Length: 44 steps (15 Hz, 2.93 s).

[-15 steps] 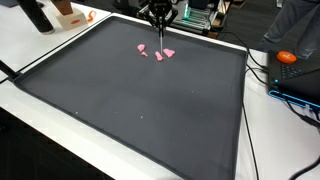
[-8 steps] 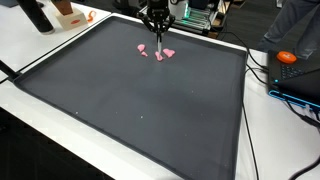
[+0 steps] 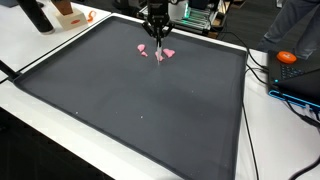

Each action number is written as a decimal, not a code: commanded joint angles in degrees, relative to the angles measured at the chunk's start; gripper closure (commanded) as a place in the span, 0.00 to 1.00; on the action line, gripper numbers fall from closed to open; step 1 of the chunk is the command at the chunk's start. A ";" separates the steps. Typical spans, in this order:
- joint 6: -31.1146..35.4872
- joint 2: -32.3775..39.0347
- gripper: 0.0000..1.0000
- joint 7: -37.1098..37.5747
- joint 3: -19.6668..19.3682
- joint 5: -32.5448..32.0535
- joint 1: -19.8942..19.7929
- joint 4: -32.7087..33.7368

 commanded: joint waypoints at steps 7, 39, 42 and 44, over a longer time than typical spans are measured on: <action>-2.40 0.92 0.99 7.81 0.08 -11.92 -3.01 -2.01; 0.58 8.41 0.99 -0.19 4.50 -11.10 -3.34 7.30; 0.23 9.12 0.99 -0.01 5.15 -11.43 -3.78 8.67; -0.61 9.64 0.99 0.86 5.08 -12.28 -4.08 9.59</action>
